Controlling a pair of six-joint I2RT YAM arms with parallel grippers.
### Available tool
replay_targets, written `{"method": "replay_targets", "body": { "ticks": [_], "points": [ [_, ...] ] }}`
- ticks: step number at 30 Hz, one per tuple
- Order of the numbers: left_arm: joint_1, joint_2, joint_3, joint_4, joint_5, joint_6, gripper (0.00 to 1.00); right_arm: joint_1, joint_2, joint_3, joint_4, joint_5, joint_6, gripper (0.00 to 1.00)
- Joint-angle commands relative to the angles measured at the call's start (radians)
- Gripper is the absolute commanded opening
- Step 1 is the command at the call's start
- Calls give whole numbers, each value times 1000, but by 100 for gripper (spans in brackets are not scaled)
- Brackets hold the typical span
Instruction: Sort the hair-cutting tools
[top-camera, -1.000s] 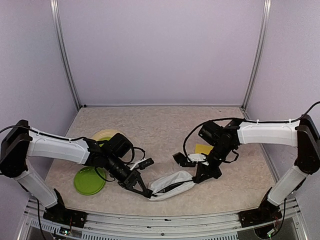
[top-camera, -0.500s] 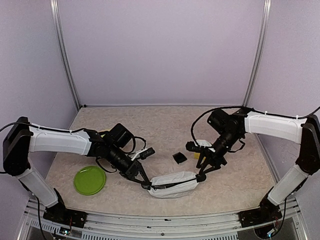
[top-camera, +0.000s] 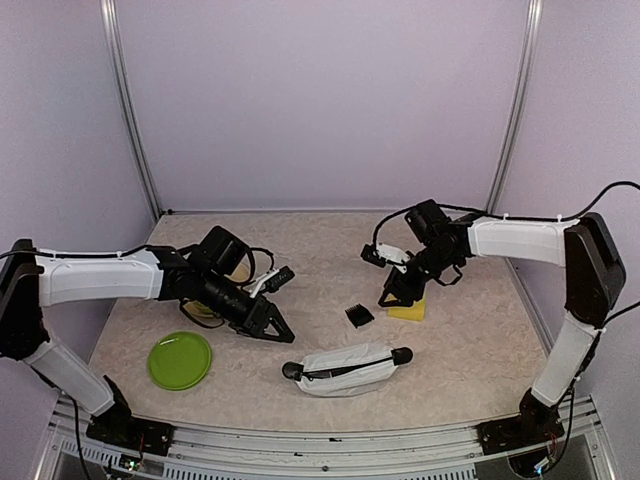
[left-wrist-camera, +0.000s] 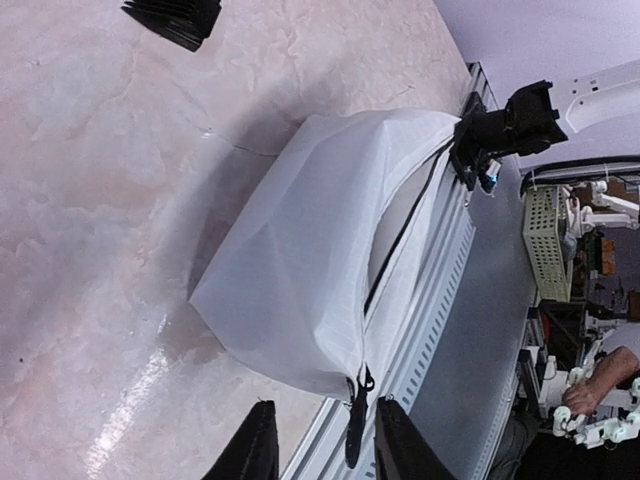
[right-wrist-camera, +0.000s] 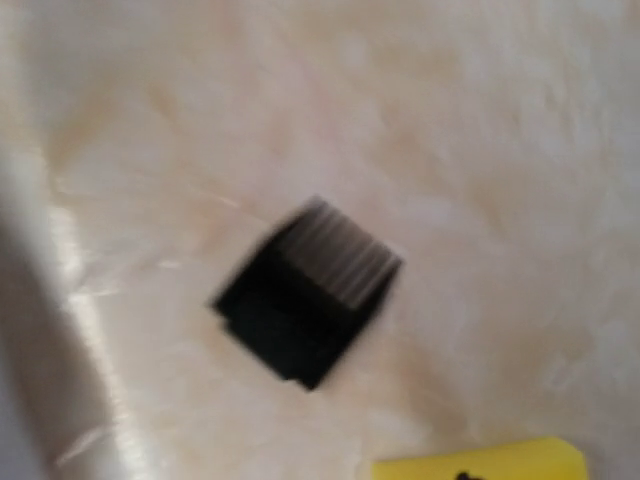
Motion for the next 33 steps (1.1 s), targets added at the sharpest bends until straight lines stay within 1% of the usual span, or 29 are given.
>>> {"method": "replay_targets", "body": {
  "ticks": [1, 3, 5, 7, 8, 9, 10, 11, 14, 21, 25, 28, 31, 33],
  "points": [
    [5, -72, 21, -19, -124, -14, 40, 62, 97, 29, 67, 98, 94, 58],
    [12, -98, 23, -9, -184, -33, 45, 87, 134, 48, 64, 110, 101, 59],
    [21, -115, 28, -16, -288, -71, 47, 105, 174, 81, 49, 125, 117, 61],
    [37, -122, 30, -31, -406, -102, 48, 113, 195, 99, 57, 131, 152, 70],
    [44, -125, 34, -44, -458, -120, 48, 121, 202, 105, 65, 155, 170, 73],
    [47, -127, 36, -55, -505, -133, 49, 129, 210, 112, 67, 181, 179, 81],
    [48, -130, 39, -61, -547, -143, 49, 137, 222, 124, 64, 196, 184, 97],
    [48, -132, 42, -65, -583, -153, 49, 141, 233, 136, 58, 204, 199, 100],
    [49, -148, 44, -46, -647, -177, 50, 162, 255, 153, 58, 239, 218, 100],
    [51, -137, 69, -35, -642, -164, 50, 195, 360, 205, 29, 327, 270, 100],
    [51, -137, 69, -28, -638, -160, 50, 195, 376, 213, 18, 345, 278, 100],
    [51, -140, 69, -22, -648, -153, 50, 194, 367, 190, 9, 370, 257, 100],
    [51, -139, 67, -12, -657, -149, 50, 193, 351, 142, -5, 358, 231, 100],
    [50, -136, 67, -2, -657, -146, 50, 179, 342, 116, -24, 304, 234, 100]
  ]
}}
